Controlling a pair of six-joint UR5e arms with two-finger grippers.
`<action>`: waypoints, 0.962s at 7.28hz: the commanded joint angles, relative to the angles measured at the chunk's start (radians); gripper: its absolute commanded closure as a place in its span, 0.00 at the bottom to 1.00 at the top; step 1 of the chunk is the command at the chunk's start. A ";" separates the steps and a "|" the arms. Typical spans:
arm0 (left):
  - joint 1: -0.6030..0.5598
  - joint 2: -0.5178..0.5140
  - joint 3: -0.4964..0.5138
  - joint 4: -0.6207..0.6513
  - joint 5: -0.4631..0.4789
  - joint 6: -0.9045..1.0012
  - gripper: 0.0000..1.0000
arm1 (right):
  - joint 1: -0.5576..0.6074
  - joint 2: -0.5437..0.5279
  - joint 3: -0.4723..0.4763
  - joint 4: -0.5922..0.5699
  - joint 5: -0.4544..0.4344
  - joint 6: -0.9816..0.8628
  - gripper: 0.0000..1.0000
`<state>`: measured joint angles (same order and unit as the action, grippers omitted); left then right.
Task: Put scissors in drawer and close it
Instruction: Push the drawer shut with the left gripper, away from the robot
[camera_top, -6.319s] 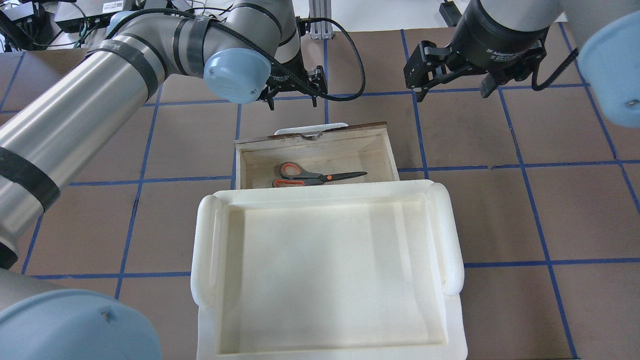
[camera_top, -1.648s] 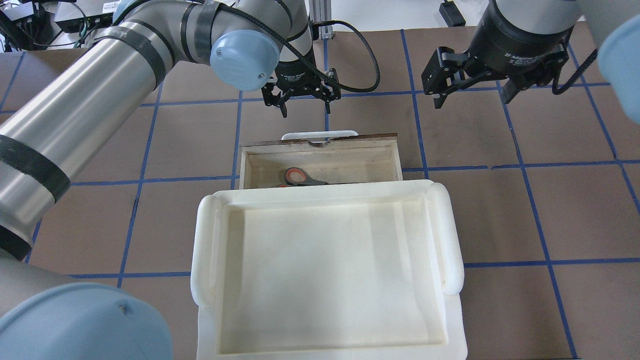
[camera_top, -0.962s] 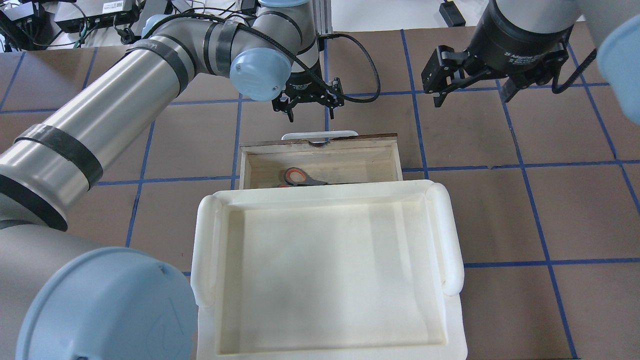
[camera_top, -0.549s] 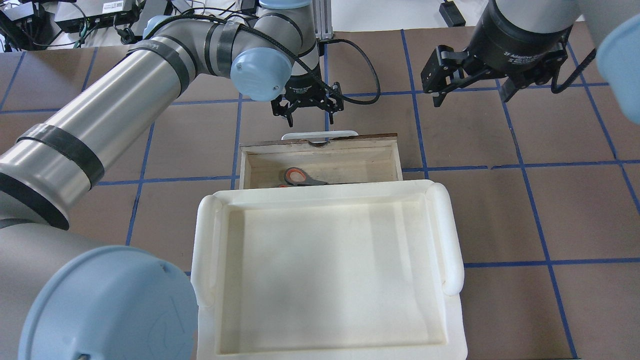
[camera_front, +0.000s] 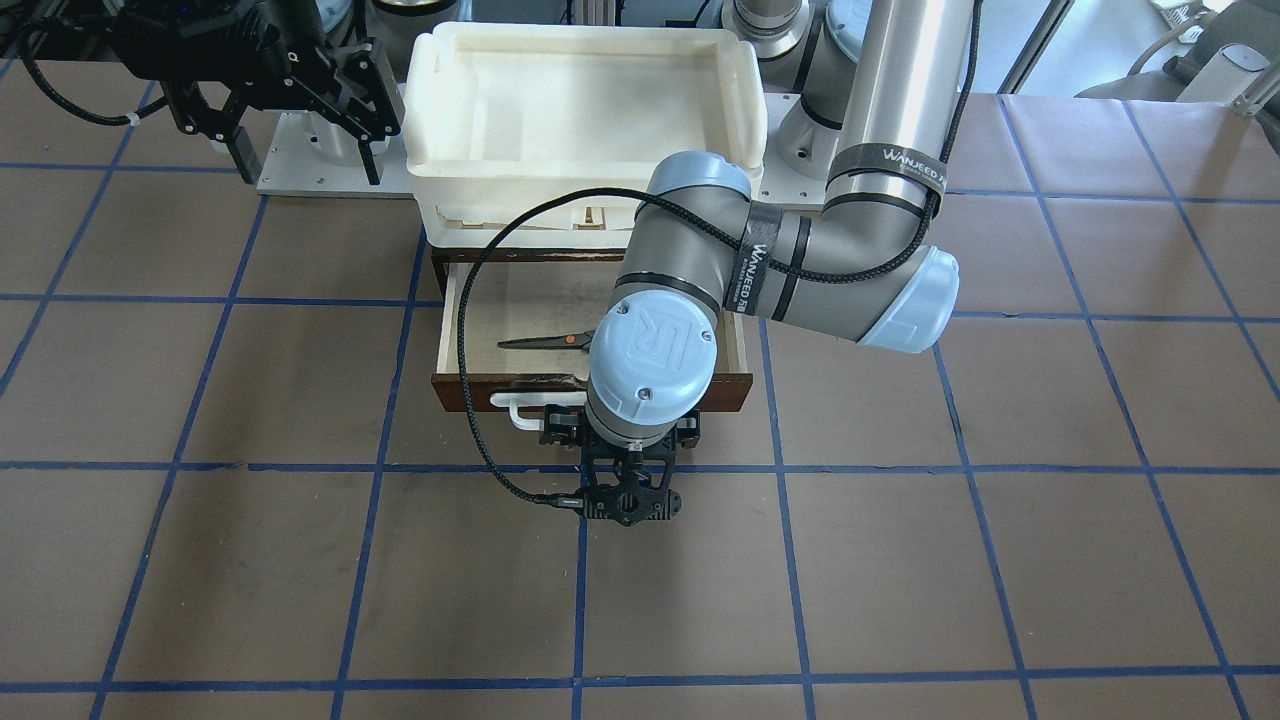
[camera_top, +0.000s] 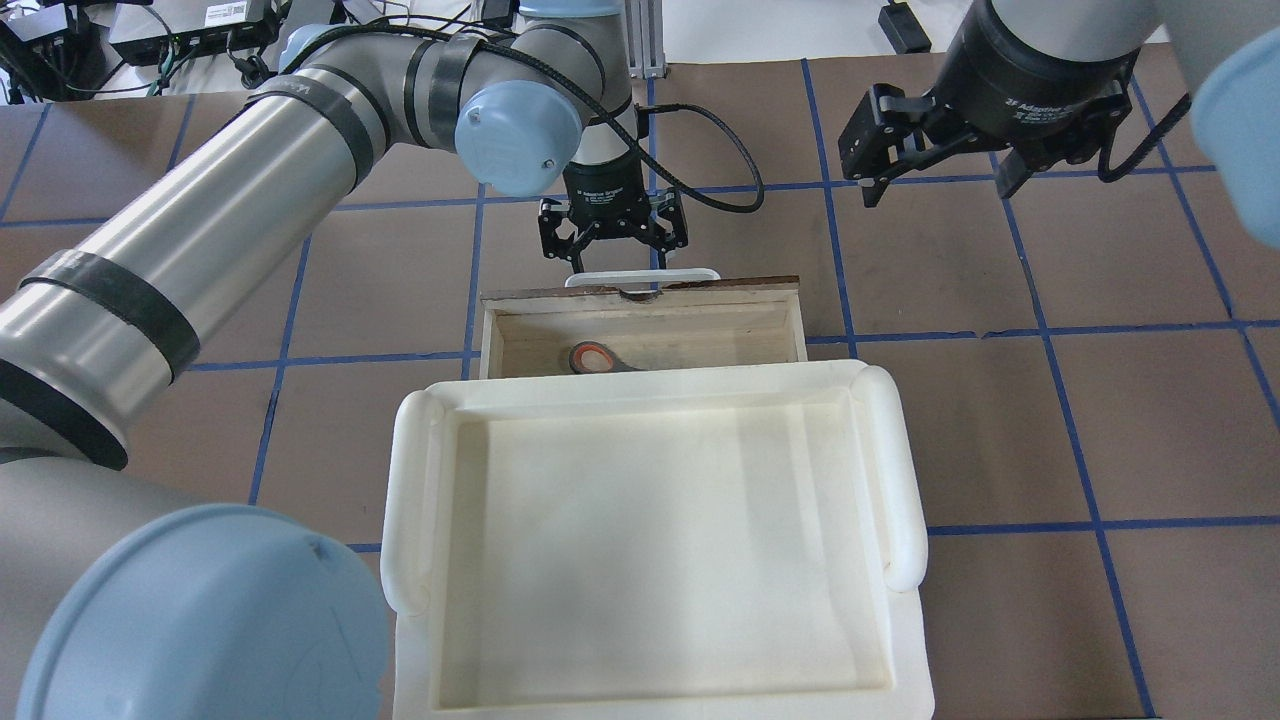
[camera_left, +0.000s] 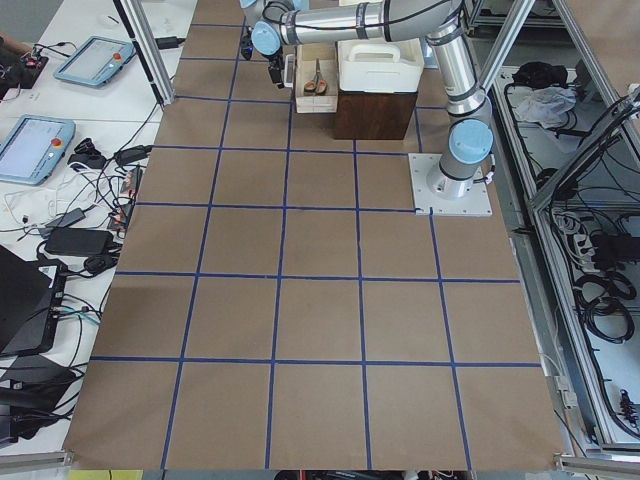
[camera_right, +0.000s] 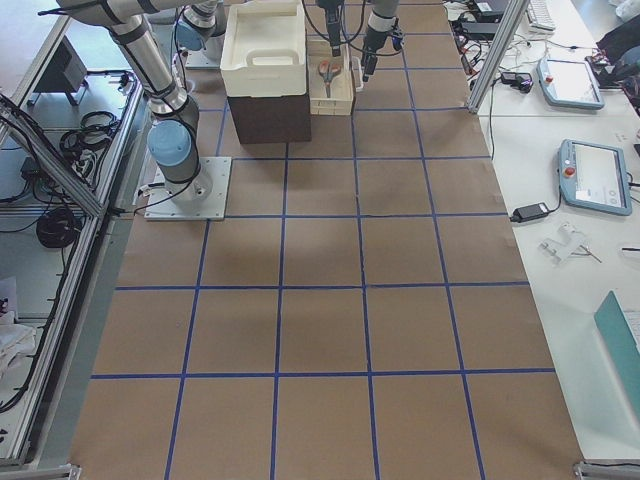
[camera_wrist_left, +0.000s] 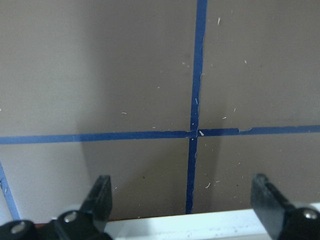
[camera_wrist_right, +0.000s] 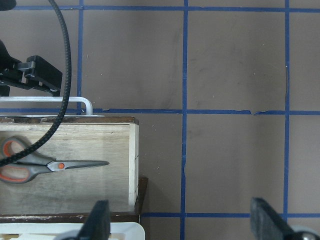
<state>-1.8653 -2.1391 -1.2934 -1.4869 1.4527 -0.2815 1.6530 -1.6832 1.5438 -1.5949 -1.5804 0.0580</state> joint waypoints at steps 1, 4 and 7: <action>-0.005 0.004 -0.006 -0.028 -0.005 -0.004 0.00 | 0.002 -0.001 -0.001 0.003 0.000 0.002 0.00; -0.006 0.016 -0.006 -0.134 -0.011 0.001 0.00 | 0.002 -0.001 0.001 0.015 -0.009 0.002 0.00; -0.005 0.025 -0.007 -0.211 -0.012 0.002 0.00 | -0.001 -0.001 0.001 0.006 -0.010 -0.007 0.00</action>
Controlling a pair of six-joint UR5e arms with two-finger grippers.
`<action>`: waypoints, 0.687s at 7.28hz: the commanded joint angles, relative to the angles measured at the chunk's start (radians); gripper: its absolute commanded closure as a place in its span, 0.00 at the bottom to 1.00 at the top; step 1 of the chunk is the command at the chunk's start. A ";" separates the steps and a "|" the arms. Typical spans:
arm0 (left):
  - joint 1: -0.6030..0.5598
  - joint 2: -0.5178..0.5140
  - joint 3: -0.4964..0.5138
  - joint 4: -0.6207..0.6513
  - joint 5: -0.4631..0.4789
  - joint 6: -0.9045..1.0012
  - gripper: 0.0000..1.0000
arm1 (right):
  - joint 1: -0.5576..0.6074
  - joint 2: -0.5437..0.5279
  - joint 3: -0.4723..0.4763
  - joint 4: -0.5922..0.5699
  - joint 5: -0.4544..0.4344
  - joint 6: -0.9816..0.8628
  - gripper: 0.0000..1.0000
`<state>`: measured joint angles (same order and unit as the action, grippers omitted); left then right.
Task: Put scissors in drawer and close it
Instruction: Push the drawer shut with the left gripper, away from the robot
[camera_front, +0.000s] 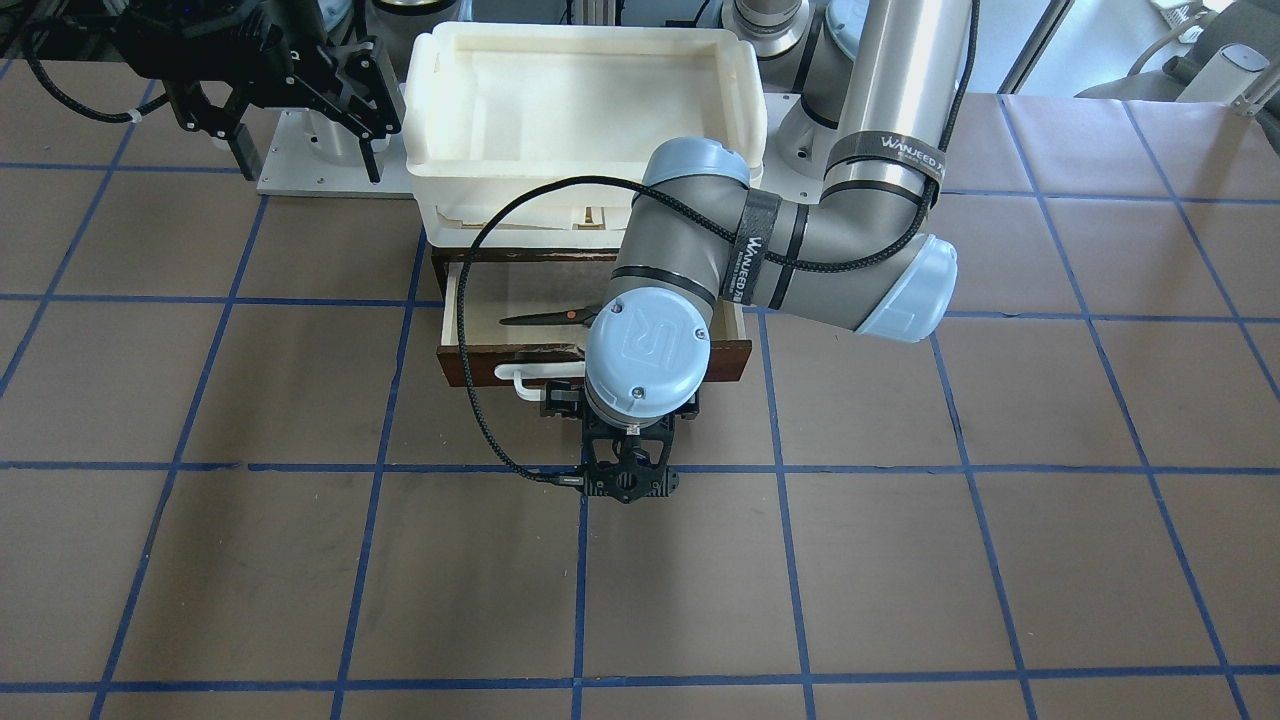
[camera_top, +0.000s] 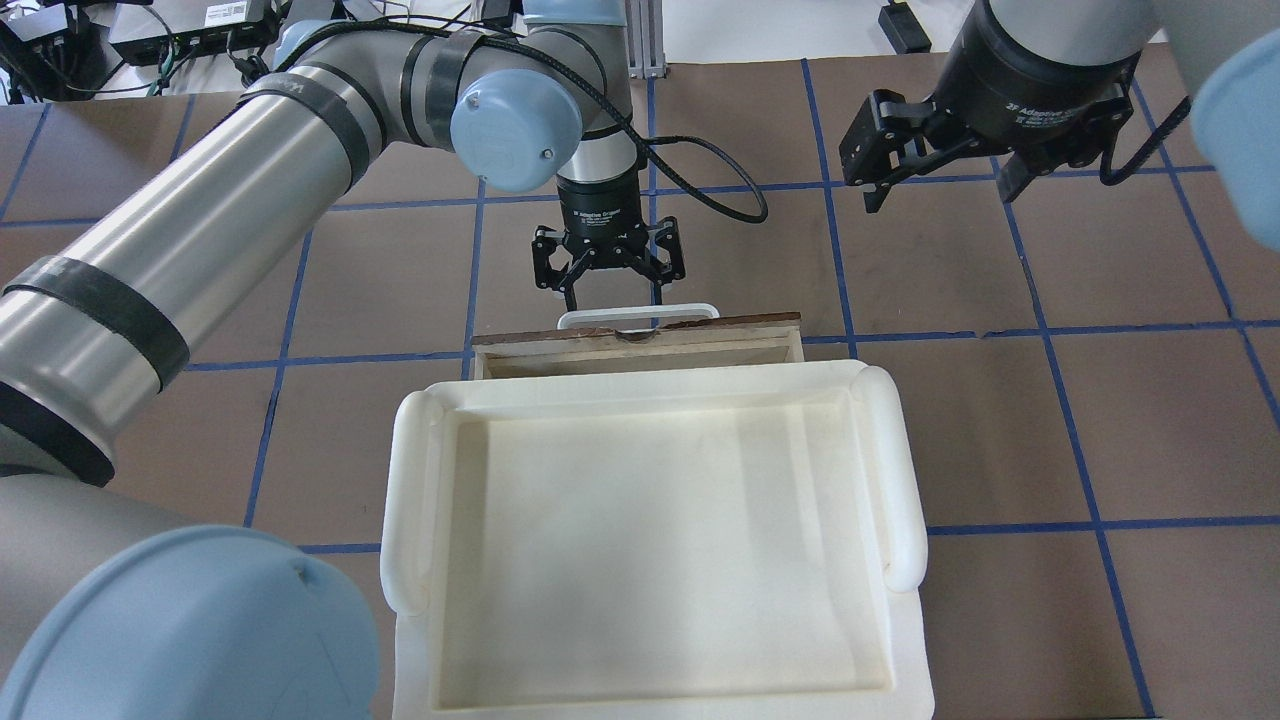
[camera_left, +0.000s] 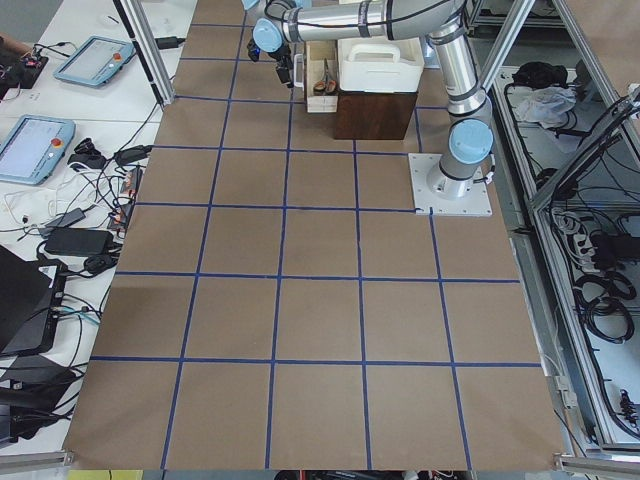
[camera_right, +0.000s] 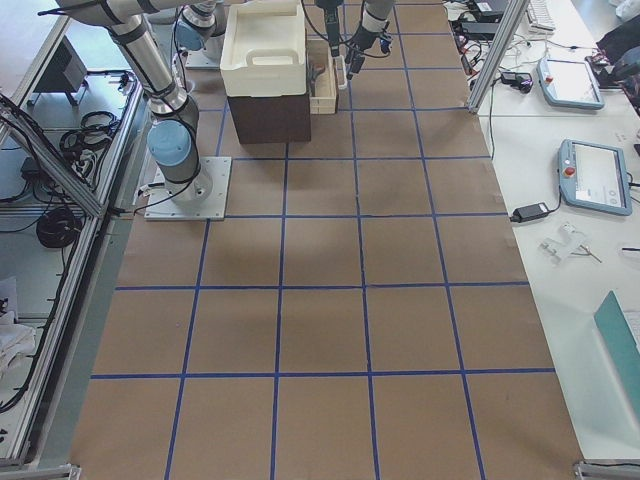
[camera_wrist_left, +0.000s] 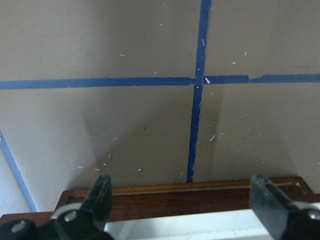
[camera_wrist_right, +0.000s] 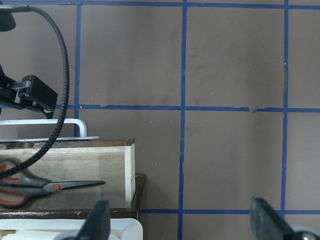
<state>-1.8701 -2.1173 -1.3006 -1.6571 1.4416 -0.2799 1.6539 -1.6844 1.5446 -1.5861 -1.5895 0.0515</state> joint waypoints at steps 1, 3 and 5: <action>0.000 0.002 0.000 -0.068 -0.003 0.001 0.00 | -0.002 0.000 0.000 -0.003 -0.003 0.001 0.00; -0.001 0.011 -0.002 -0.145 -0.006 -0.001 0.00 | -0.003 -0.001 0.000 0.000 -0.004 -0.002 0.00; -0.004 0.019 -0.017 -0.188 -0.007 -0.001 0.00 | -0.002 -0.001 0.000 0.002 -0.004 -0.002 0.00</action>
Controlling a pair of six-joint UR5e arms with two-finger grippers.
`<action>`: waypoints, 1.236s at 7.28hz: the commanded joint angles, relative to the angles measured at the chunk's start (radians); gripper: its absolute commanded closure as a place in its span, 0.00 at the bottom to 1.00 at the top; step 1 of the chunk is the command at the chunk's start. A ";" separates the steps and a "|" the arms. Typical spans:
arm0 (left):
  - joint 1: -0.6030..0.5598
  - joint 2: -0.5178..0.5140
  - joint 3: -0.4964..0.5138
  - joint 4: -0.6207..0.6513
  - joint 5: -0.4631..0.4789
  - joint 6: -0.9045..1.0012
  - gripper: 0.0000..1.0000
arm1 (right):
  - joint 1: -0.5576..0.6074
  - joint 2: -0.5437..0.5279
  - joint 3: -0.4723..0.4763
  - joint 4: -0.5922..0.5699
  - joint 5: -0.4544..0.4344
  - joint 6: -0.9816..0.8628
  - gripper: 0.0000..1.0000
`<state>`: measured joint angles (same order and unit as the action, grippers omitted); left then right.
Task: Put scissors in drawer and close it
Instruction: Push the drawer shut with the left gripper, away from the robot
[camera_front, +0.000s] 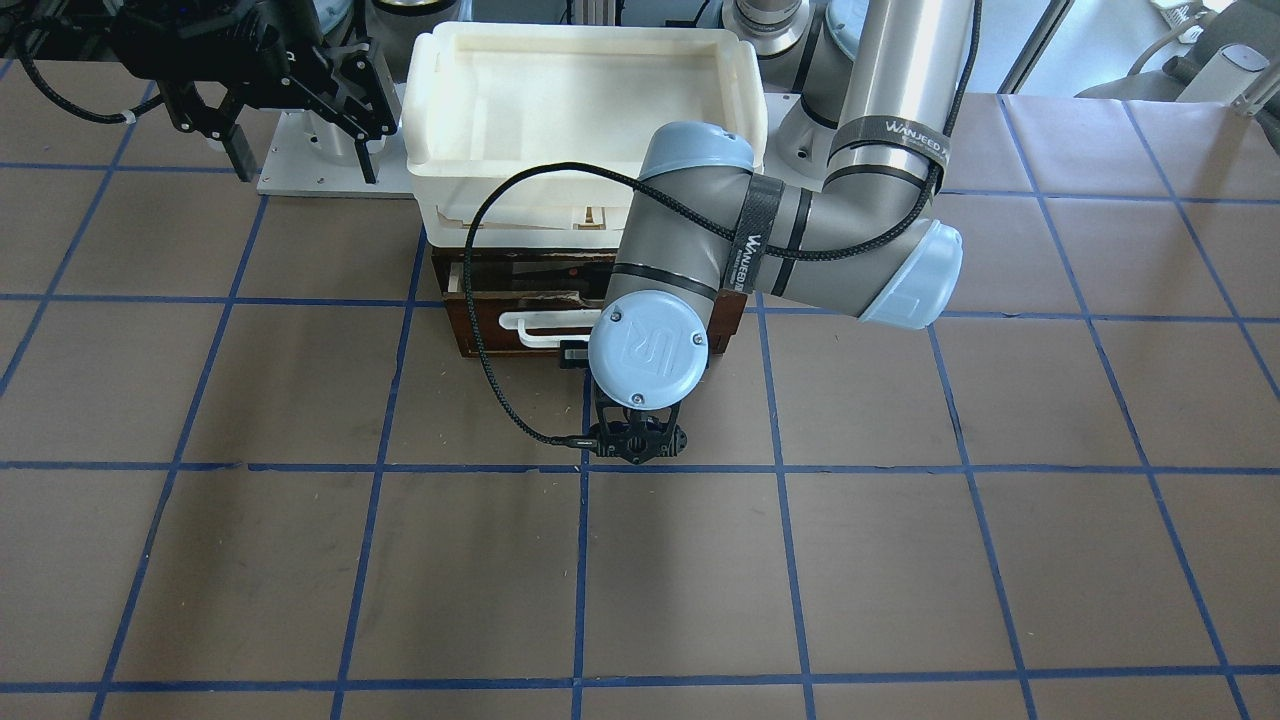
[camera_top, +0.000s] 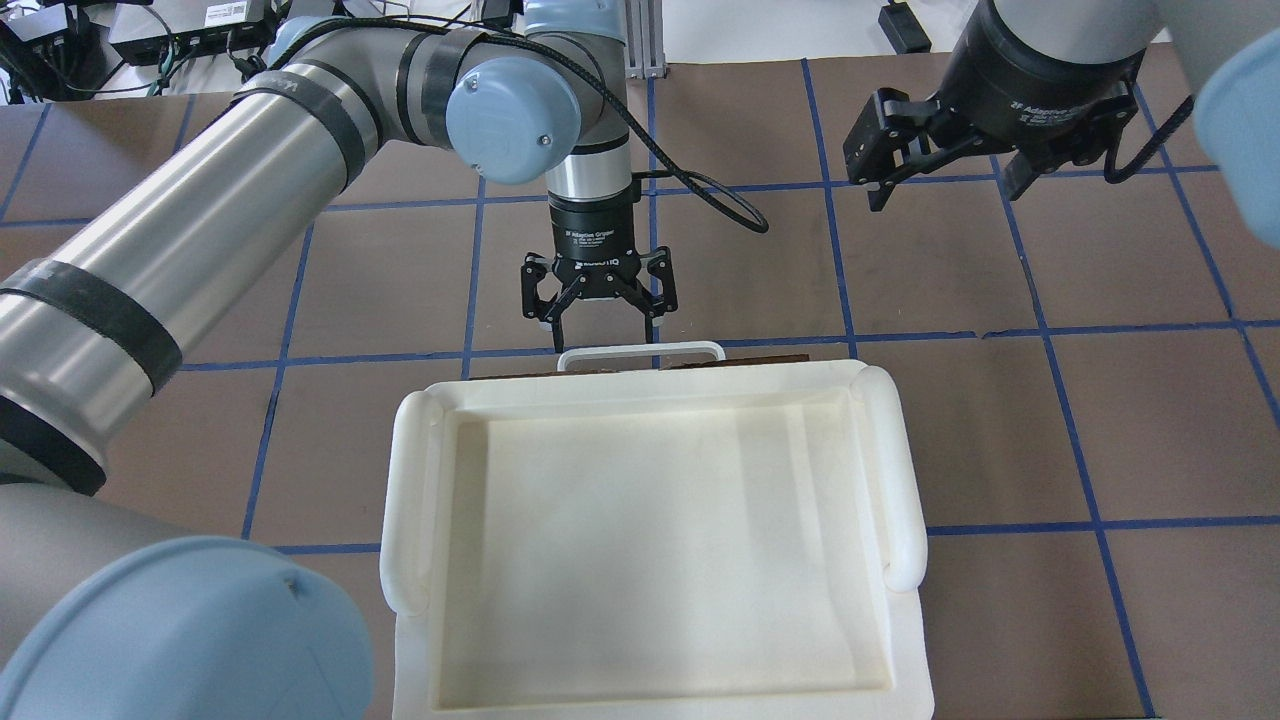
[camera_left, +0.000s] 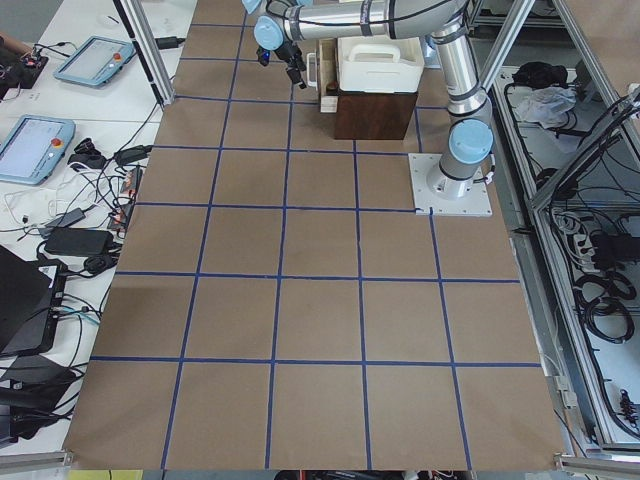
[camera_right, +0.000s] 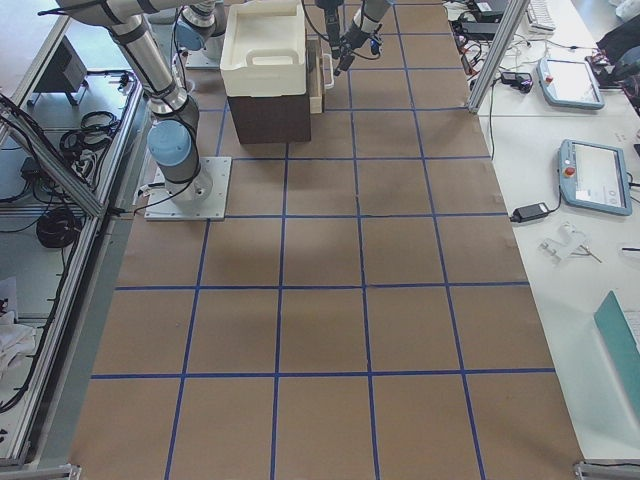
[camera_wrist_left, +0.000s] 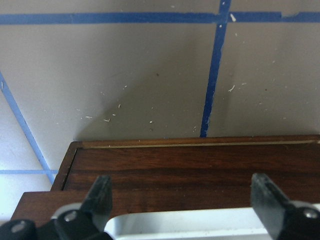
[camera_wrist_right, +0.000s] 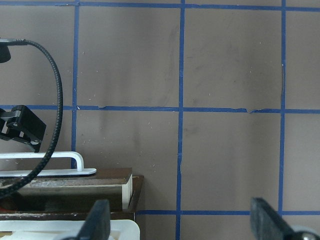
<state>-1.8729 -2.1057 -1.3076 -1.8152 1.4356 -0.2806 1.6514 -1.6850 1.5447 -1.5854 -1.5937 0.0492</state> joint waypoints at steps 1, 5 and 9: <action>-0.002 0.019 -0.039 -0.030 0.000 0.000 0.00 | 0.001 -0.001 0.000 0.001 0.001 0.003 0.00; -0.003 0.047 -0.094 -0.032 -0.023 0.006 0.00 | 0.002 0.001 0.000 0.002 0.004 0.006 0.00; -0.005 0.052 -0.098 -0.036 -0.043 0.006 0.00 | 0.007 0.001 0.000 -0.002 0.015 0.011 0.00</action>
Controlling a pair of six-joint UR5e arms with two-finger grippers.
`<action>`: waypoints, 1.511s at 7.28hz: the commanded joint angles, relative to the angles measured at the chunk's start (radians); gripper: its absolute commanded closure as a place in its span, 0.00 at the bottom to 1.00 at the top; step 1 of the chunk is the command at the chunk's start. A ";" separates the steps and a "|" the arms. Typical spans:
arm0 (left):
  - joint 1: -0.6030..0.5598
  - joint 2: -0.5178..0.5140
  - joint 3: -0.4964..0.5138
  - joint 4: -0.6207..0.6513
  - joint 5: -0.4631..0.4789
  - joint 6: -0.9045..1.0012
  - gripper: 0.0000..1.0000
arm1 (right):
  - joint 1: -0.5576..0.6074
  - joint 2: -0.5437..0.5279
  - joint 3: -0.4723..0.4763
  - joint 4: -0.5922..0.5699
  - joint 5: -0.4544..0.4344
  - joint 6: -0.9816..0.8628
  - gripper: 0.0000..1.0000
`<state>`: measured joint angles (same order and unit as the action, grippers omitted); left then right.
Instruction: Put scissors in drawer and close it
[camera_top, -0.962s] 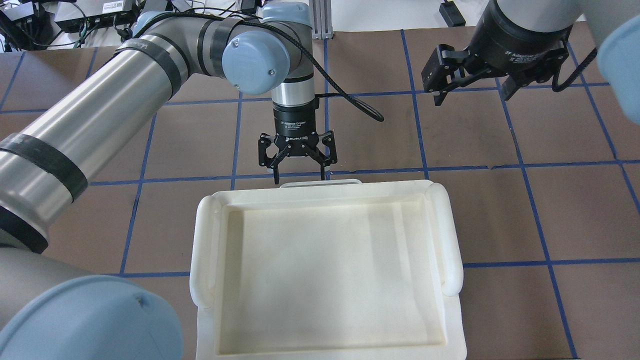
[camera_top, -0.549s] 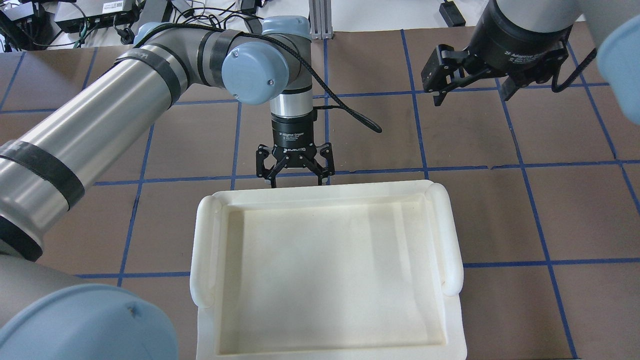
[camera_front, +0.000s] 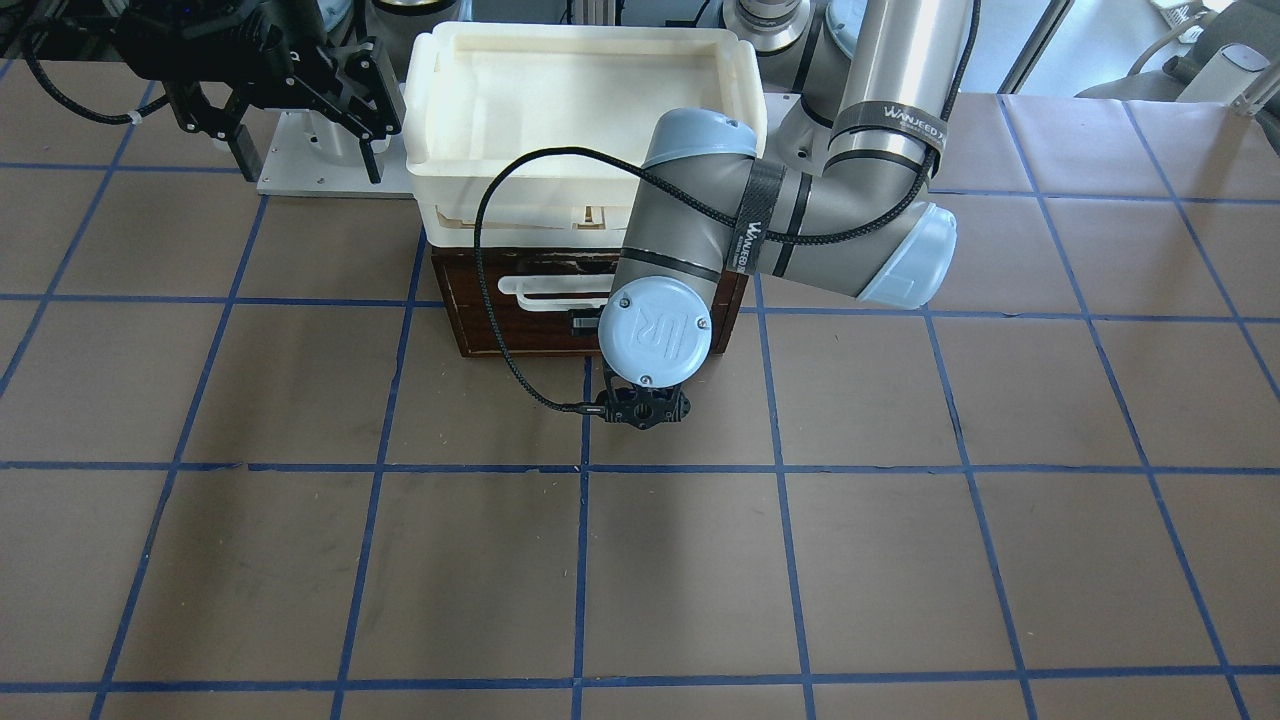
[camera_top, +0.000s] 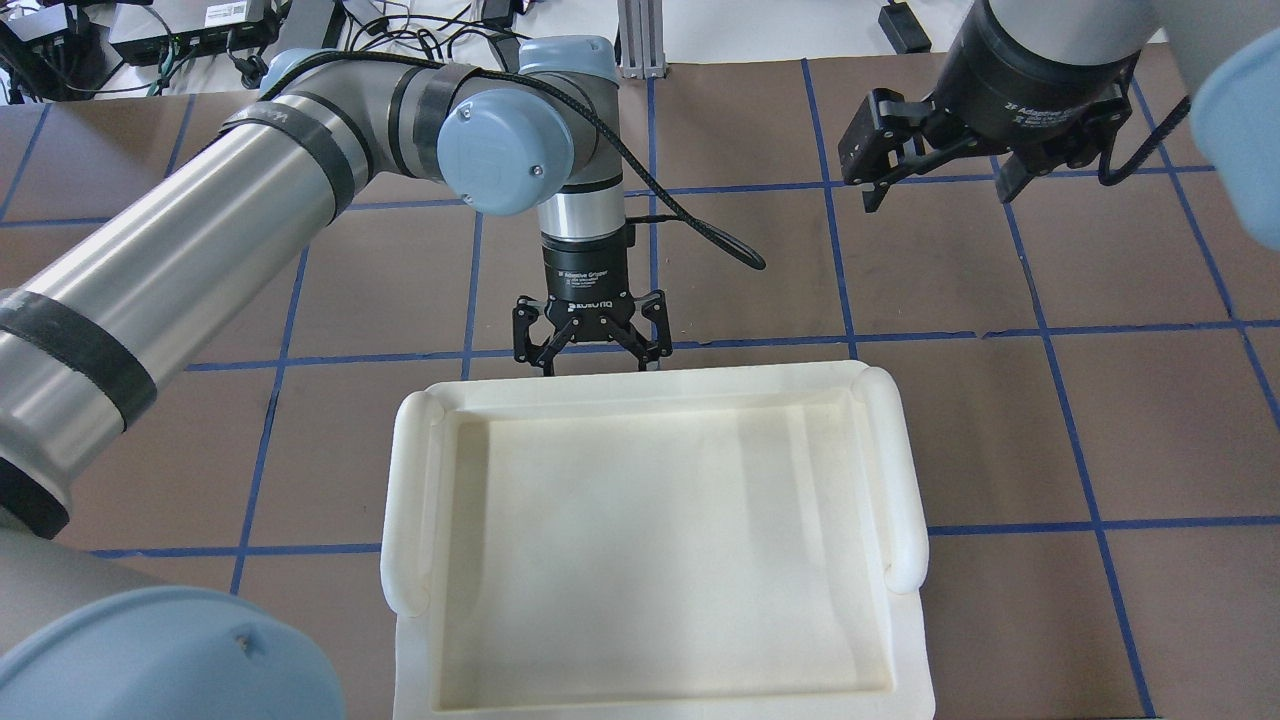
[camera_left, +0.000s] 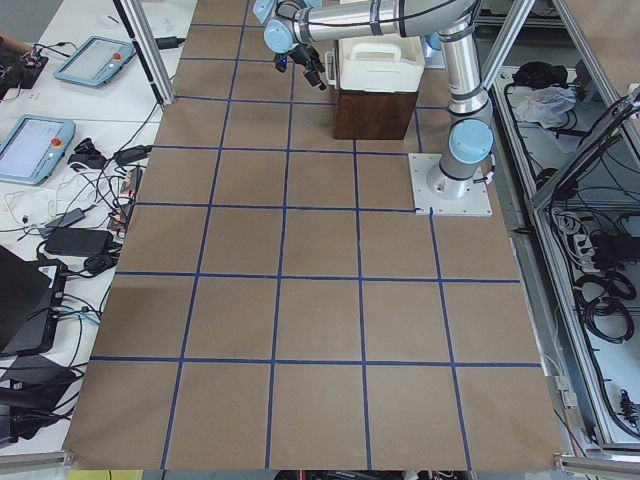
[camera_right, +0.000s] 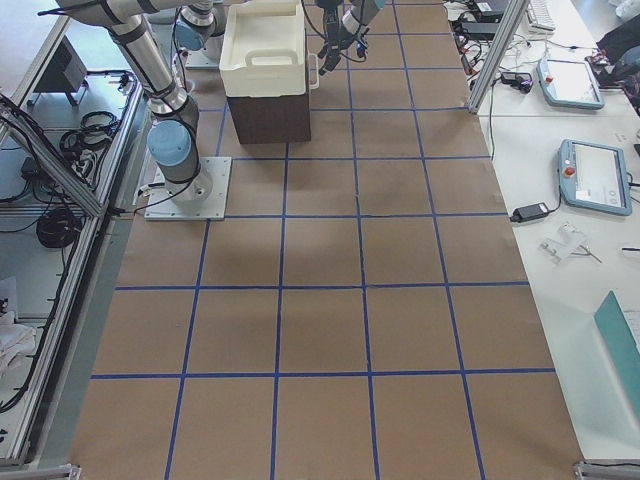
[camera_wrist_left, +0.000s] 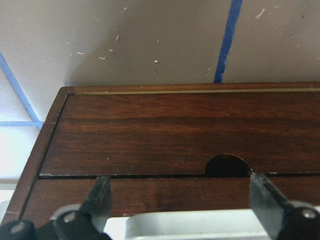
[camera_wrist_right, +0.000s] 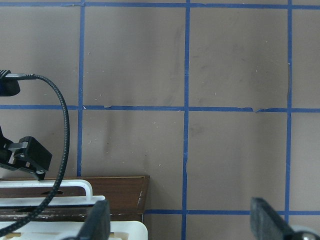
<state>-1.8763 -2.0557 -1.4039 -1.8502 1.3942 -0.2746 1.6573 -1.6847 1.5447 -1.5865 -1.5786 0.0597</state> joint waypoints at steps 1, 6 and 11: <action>0.000 0.002 -0.001 0.003 0.005 0.000 0.00 | -0.001 0.000 0.000 -0.003 0.000 -0.004 0.00; 0.099 0.087 0.052 0.210 0.093 0.047 0.00 | -0.002 0.000 0.000 -0.004 -0.014 -0.015 0.00; 0.204 0.348 0.028 0.365 0.210 0.196 0.00 | -0.002 0.000 0.000 -0.007 -0.014 -0.015 0.00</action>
<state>-1.6809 -1.7787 -1.3675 -1.5046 1.5599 -0.1007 1.6551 -1.6844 1.5447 -1.5926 -1.5923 0.0445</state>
